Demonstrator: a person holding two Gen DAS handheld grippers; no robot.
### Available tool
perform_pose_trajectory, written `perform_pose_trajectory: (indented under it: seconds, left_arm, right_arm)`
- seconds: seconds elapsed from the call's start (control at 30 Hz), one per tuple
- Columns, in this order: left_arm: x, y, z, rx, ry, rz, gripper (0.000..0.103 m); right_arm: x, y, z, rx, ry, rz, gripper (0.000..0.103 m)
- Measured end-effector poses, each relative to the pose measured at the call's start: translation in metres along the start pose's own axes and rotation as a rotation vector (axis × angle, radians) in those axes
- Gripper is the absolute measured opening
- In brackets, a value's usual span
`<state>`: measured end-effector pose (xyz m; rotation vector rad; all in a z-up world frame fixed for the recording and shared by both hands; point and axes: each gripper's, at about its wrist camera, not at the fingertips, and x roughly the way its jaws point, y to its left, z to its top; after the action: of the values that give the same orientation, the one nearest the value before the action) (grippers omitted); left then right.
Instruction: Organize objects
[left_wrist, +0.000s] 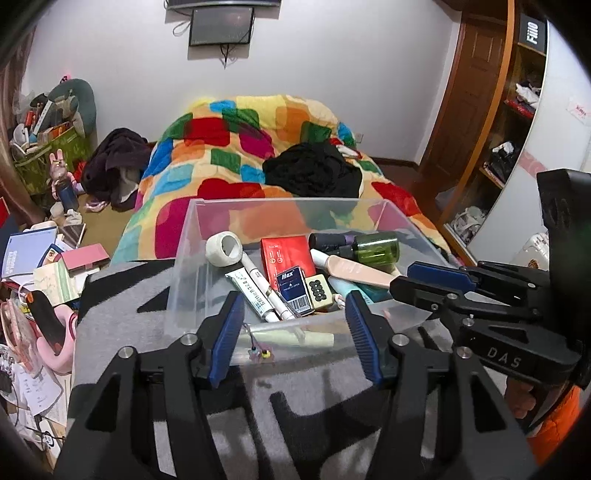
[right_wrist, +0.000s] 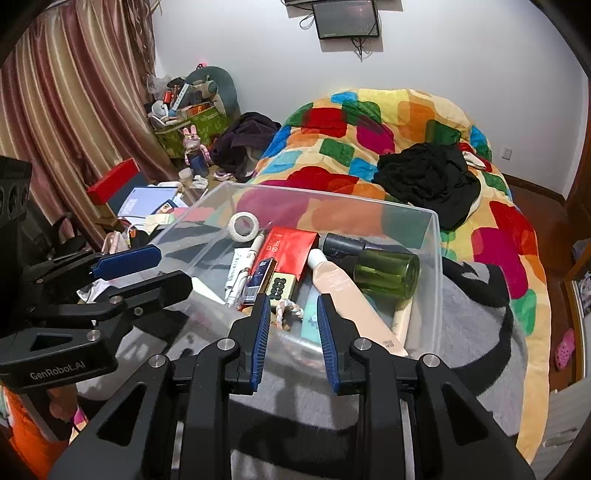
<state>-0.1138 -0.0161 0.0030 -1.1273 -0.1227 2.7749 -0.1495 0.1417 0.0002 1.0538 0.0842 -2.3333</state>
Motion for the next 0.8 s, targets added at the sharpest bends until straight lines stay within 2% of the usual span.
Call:
perform_pose_trajectory:
  seconds: [0.17, 0.27, 0.57, 0.67, 0.8]
  left_arm:
    - [-0.016, -0.003, -0.009, 0.017, -0.048, 0.000, 0.066]
    - [-0.024, -0.006, -0.014, 0.019, -0.072, -0.003, 0.070]
    - [-0.039, -0.012, -0.031, 0.013, -0.135, 0.015, 0.089]
    - [-0.040, -0.012, -0.035, 0.002, -0.144, 0.025, 0.092]
    - [-0.037, -0.014, -0.040, 0.003, -0.135, 0.043, 0.092]
  right_arm:
    - [-0.019, 0.004, -0.008, -0.004, -0.037, -0.006, 0.042]
    - [-0.031, 0.006, -0.012, -0.003, -0.065, -0.013, 0.049]
    - [-0.059, 0.012, -0.027, 0.000, -0.139, -0.040, 0.074]
    - [-0.060, 0.012, -0.031, 0.006, -0.144, -0.052, 0.079]
    - [-0.057, 0.008, -0.035, 0.018, -0.133, -0.057, 0.079]
